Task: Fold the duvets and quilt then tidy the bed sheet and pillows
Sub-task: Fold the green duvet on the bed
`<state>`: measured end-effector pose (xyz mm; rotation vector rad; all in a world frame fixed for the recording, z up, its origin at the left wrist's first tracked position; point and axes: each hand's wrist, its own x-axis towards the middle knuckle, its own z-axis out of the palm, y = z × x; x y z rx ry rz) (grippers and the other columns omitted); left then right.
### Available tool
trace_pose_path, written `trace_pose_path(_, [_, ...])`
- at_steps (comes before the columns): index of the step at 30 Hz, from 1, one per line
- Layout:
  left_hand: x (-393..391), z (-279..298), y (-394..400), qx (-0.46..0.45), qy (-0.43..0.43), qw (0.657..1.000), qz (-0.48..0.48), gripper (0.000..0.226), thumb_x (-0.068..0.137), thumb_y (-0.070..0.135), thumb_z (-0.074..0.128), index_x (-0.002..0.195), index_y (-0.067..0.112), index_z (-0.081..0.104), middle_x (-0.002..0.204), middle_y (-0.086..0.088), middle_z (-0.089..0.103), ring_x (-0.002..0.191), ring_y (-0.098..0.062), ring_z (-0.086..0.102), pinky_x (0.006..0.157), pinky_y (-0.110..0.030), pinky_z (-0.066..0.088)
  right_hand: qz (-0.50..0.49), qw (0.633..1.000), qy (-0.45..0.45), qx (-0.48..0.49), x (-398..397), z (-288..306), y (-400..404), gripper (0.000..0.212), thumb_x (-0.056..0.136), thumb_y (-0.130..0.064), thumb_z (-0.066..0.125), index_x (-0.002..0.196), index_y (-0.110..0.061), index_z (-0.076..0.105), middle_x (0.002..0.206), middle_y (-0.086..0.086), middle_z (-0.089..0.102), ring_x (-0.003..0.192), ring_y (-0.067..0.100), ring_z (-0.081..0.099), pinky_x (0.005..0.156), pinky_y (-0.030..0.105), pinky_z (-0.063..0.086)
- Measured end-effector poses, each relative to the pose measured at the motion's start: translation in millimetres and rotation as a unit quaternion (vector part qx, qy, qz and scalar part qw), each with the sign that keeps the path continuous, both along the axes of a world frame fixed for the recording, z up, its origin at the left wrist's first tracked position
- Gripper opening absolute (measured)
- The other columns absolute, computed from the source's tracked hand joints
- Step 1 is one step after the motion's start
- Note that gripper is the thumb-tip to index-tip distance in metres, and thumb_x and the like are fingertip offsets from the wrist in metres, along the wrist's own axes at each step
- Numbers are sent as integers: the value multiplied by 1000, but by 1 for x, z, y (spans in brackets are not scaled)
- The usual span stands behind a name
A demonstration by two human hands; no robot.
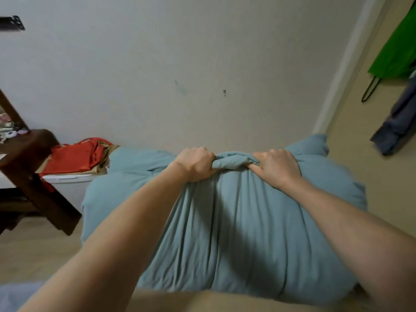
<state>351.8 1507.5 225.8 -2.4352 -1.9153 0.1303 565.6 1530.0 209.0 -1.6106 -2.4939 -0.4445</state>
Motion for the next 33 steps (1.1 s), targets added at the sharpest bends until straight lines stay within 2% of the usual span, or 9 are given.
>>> trace_pose_path(9, [-138,30,124,38,16,996,76,39,95,48,45,107,16,64,111,-17,65,104,-37,61,82,-39,47,82,996,28,5,-142,35,156,42,93,-55,43,110,-23,63,106,13,67,102,32,61,76,35,44])
trace_pose_path(13, [-226,43,153,59,19,985,161,39,96,47,44,107,17,65,112,-16,65,104,-37,61,84,-39,47,183,982,25,27,-243,55,224,46,93,-58,40,111,-24,64,109,12,67,104,32,61,76,35,44])
trace_pose_path(17, [-328,50,165,56,31,962,264,39,95,49,44,108,19,64,113,-13,65,105,-35,61,83,-38,47,302,952,21,39,-370,59,280,47,94,-59,39,108,-22,63,110,10,68,104,31,61,76,35,45])
trace_pose_path(22, [-440,71,144,42,71,912,403,34,93,46,47,109,21,65,110,-10,66,100,-33,63,76,-34,45,458,887,40,36,-538,64,312,43,93,-59,41,100,-21,61,105,7,69,100,32,62,73,36,45])
trace_pose_path(29, [-575,108,65,54,129,822,552,33,93,43,46,106,18,63,111,-11,66,102,-34,63,80,-36,48,630,771,78,46,-747,103,262,43,93,-59,39,109,-26,62,106,6,68,100,31,62,72,35,45])
trace_pose_path(31, [-610,118,40,57,130,798,585,32,93,41,46,107,18,63,113,-12,65,103,-35,62,82,-38,47,664,738,99,68,-801,110,241,53,91,-64,30,111,-29,63,102,6,69,96,30,63,70,34,45])
trace_pose_path(33, [-653,127,11,52,142,778,610,32,94,41,45,108,18,62,114,-12,64,104,-34,62,82,-37,47,686,715,99,91,-863,116,212,74,81,-71,8,112,-31,62,99,3,70,93,28,64,67,32,42])
